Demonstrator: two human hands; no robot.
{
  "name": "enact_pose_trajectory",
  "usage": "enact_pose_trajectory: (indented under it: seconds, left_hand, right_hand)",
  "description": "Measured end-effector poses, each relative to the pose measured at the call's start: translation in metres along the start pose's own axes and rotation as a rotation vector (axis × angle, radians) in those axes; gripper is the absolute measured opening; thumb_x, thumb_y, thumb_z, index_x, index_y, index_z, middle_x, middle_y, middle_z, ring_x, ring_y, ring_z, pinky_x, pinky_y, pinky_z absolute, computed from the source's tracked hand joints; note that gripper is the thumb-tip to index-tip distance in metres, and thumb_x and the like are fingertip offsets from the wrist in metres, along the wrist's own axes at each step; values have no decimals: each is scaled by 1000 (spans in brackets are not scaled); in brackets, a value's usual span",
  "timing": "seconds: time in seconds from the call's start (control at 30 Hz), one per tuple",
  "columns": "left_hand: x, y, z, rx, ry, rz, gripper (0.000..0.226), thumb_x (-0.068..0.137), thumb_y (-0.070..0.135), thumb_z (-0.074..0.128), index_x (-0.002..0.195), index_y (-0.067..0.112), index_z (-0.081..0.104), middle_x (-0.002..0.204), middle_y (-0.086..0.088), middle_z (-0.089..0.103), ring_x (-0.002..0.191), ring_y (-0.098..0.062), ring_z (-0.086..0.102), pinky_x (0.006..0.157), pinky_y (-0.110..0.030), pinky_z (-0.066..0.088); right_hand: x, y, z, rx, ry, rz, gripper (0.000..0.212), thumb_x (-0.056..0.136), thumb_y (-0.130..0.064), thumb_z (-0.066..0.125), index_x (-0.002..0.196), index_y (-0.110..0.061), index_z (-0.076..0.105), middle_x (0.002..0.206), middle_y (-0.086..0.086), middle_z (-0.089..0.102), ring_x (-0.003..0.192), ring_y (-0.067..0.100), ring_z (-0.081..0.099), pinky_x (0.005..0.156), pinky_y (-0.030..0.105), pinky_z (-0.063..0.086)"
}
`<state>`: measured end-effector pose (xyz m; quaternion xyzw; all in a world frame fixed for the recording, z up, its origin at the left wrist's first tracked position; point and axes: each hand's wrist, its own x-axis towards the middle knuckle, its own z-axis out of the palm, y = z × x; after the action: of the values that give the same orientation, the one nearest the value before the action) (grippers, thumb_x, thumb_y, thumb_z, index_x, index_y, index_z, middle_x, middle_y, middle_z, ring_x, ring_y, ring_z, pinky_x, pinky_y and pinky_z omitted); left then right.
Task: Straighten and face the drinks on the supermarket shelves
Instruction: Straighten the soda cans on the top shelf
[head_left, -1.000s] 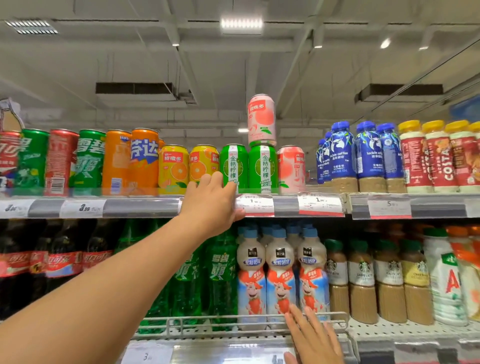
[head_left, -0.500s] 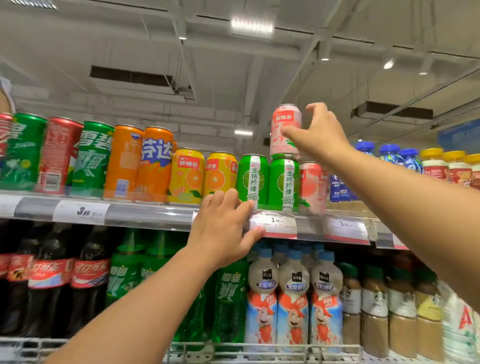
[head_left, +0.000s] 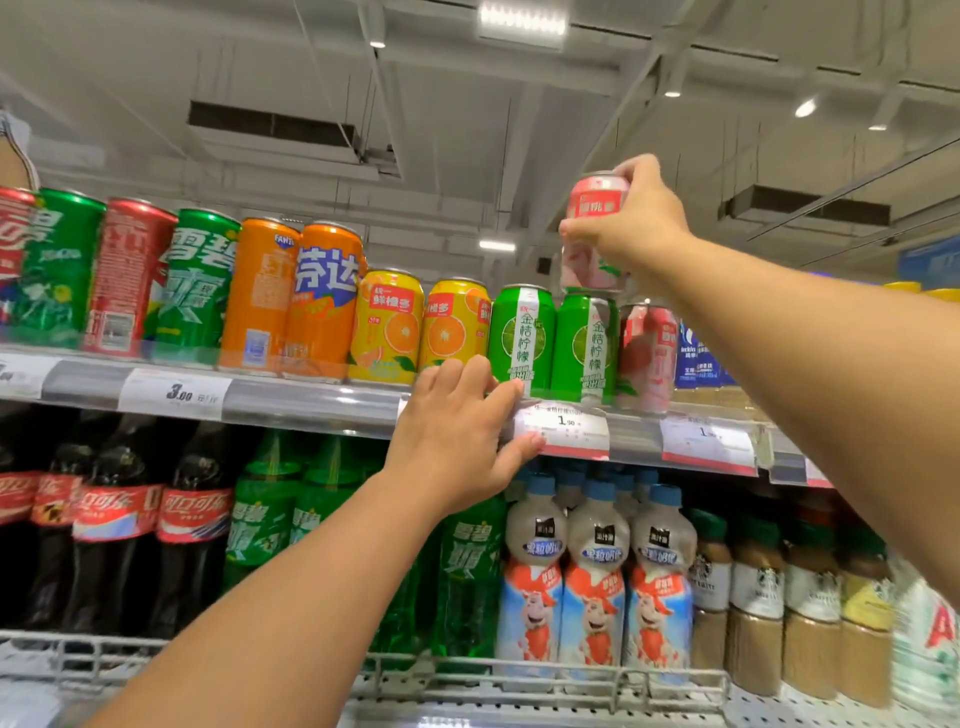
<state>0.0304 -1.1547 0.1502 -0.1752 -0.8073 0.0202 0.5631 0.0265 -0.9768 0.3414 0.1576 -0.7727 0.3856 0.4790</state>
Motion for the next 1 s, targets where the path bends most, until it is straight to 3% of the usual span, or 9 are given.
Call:
enact_pose_trajectory:
  seconds: [0.1,0.2,0.37,0.47,0.57,0.7,0.83,0.9,1.0]
  left_hand:
    - [2,1,-2,10,-35,-13,62,83,70,27,122,28,52,101,1,40,95,-21,37,87,-40,32]
    - [2,2,-4,15,-62,-32,62,84,70,29,123,28,51,103,0,40,98,-22,38,89,-40,32]
    - [-4,13,-4,3,-60,-78,56,90,61,40,132,25,49,113,-5,44,104,-26,38,92,-41,29]
    - [-10,26,-2,47,-38,-131,53,94,49,41,138,20,44,122,-11,44,109,-31,37,97,-42,23]
    - [-5,41,-4,83,-79,-185,47,91,41,42,133,19,44,118,-13,41,109,-33,36,102,-46,25]
    - [6,54,-8,12,-230,-245,71,73,31,38,141,48,27,119,-12,32,114,-36,29,109,-60,16]
    - [6,51,-4,6,-246,-256,67,79,35,36,141,56,23,121,-10,29,118,-36,26,111,-63,11]
    - [6,51,-3,16,-226,-258,52,91,49,30,141,57,23,124,-11,29,120,-37,27,111,-64,11]
    - [6,53,-1,69,-219,-250,48,93,63,22,141,57,22,130,-13,30,123,-39,27,110,-65,13]
  right_hand:
    - [-12,-4,-17,55,54,-117,64,69,-34,83,116,-27,40,107,-6,54,82,3,56,60,15,43]
    - [-30,-7,-40,95,69,-212,63,69,-34,82,114,-30,38,110,-8,54,87,-2,57,69,13,47]
    - [-71,12,-74,113,26,-220,68,64,-39,83,113,-33,37,116,-1,60,99,12,63,88,35,55]
    - [-96,37,-87,52,4,-187,70,62,-40,84,116,-30,41,107,-4,64,95,15,66,89,39,54]
    - [-110,67,-98,13,-7,-153,70,67,-33,85,121,-27,41,97,-13,59,90,6,64,81,31,54]
    - [-110,91,-101,0,-1,-99,66,73,-28,83,121,-29,38,98,-17,53,87,2,59,72,20,48]
    - [-100,103,-97,-33,28,-82,65,74,-27,81,122,-30,38,111,-8,52,101,13,57,83,32,51]
    - [-96,106,-94,-38,33,-77,65,75,-25,81,124,-28,39,110,-9,51,102,14,56,85,35,52]
    - [-88,111,-88,-69,53,-83,65,74,-26,82,123,-26,40,112,-5,53,102,16,56,85,35,51]
